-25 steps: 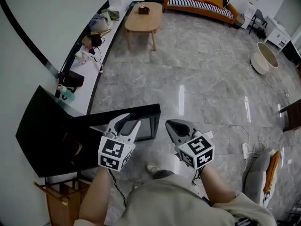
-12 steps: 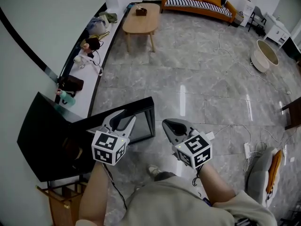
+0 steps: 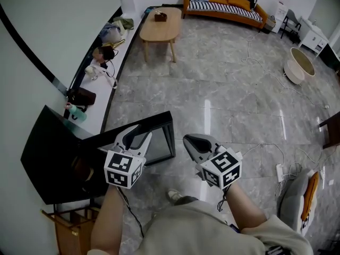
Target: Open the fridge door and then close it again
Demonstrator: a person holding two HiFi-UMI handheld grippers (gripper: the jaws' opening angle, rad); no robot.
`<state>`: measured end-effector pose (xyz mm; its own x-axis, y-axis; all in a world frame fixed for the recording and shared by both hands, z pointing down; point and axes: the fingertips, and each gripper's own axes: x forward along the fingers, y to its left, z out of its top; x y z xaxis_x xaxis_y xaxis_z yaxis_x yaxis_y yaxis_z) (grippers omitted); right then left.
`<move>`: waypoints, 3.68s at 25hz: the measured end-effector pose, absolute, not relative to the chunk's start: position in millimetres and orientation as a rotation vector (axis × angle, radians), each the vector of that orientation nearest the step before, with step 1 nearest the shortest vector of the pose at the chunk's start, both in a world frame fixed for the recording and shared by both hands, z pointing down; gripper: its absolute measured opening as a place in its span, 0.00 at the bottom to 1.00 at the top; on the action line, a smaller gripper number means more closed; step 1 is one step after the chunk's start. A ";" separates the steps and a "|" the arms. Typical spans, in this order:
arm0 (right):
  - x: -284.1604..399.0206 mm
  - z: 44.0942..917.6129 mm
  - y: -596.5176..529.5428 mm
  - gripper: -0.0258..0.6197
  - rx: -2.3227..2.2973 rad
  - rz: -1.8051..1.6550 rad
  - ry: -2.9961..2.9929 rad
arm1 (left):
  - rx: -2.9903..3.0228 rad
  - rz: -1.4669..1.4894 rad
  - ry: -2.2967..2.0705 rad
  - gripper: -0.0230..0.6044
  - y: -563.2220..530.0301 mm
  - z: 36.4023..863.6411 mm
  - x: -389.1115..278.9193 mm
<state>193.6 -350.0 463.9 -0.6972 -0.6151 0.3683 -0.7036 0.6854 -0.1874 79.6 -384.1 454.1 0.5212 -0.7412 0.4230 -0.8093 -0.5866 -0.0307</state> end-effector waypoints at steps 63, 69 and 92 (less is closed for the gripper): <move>124.1 493.4 -421.1 0.44 0.164 0.332 -2.832 | 2.453 0.512 -1.502 0.05 -318.7 438.0 29.0; 132.0 492.7 -407.5 0.43 0.185 0.361 -2.818 | 2.446 0.483 -1.520 0.05 -305.4 436.7 34.1; 131.3 493.2 -337.3 0.42 0.386 0.415 -2.755 | 2.385 0.412 -1.623 0.05 -240.3 429.5 -8.7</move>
<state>131.3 -337.3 493.2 -0.9096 -0.2142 0.3559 -0.3095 0.9210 -0.2367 -8.7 -240.3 429.5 0.3480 -0.8683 0.3536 -0.9318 -0.3617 0.0289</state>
